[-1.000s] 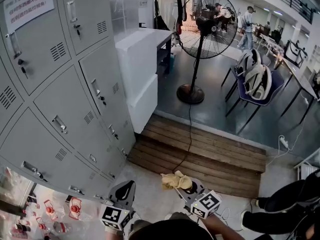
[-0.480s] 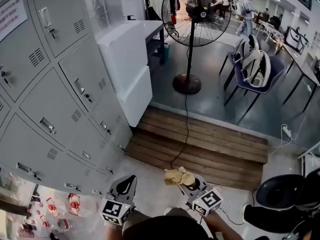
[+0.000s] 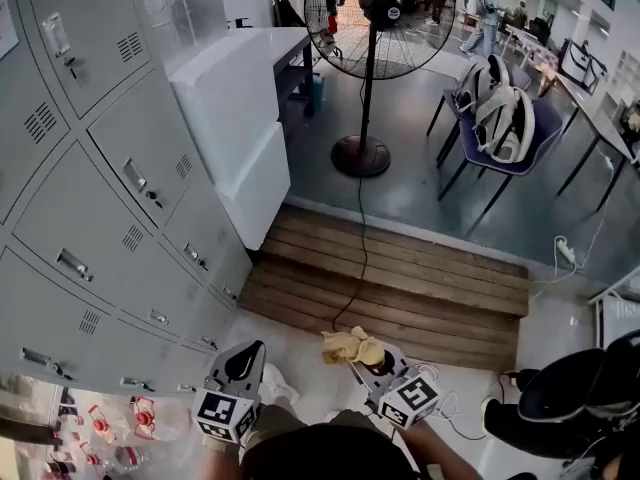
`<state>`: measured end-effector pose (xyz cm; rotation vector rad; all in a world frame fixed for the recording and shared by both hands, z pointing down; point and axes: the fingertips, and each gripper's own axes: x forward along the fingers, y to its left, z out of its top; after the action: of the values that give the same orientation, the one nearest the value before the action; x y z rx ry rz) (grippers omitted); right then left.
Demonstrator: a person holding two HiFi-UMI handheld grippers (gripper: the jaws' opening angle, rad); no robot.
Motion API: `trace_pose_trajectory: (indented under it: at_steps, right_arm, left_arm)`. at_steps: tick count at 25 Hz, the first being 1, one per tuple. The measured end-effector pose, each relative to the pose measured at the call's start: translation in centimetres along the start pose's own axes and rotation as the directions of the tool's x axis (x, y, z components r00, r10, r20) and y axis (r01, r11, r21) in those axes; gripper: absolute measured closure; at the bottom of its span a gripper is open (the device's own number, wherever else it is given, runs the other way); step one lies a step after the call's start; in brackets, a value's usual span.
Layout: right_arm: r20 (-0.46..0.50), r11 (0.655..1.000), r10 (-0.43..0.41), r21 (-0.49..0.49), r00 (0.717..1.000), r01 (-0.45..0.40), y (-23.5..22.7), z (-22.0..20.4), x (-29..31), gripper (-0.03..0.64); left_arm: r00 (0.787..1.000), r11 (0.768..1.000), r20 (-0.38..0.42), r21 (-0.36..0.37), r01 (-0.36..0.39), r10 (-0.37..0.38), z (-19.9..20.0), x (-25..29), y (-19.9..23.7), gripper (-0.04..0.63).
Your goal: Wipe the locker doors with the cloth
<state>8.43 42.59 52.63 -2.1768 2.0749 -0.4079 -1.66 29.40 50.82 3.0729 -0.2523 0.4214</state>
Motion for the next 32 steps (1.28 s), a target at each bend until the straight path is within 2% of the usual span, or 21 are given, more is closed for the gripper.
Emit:
trace_pose_trajectory:
  at_steps: [6,12,16,21,25,29,32]
  right_arm:
    - [-0.003,0.999,-0.043,-0.023,0.999,0.043,-1.9,1.4,6.0,0.531]
    - [0.0,0.996,-0.08,-0.034,0.997,0.08,-3.2,5.2,14.9,0.531]
    - [0.011,0.996,-0.08,-0.042,0.997,0.08,-3.6,7.1,21.9,0.531]
    - [0.008,0.999,-0.032,-0.042,0.999,0.032,-3.3,8.5,30.3,0.531]
    - [0.022,0.999,0.029,-0.046,0.999,-0.028,-2.6,10.6,35.9,0.531]
    - [0.046,0.991,0.101,-0.091,0.994,-0.096,-1.9,13.5,40.6,0.531]
    - [0.071,0.976,0.188,-0.127,0.98,-0.178,-0.7,15.9,44.2,0.531]
  left_arm:
    - [0.998,0.999,0.037,0.003,0.047,-0.047,1.7,3.8,5.9,0.586]
    - [0.994,0.997,0.077,0.001,0.082,-0.082,4.4,7.8,14.7,0.586]
    - [0.993,0.997,0.091,0.004,0.074,-0.074,5.4,9.2,21.4,0.586]
    - [0.996,1.0,0.088,-0.003,0.03,-0.029,5.7,9.5,28.6,0.586]
    - [0.995,1.0,0.095,-0.007,-0.021,0.021,6.4,9.0,32.6,0.586]
    - [0.991,0.995,0.096,-0.023,-0.093,0.095,7.1,8.0,35.5,0.586]
    - [0.982,0.986,0.091,-0.04,-0.163,0.166,7.4,7.2,37.6,0.586]
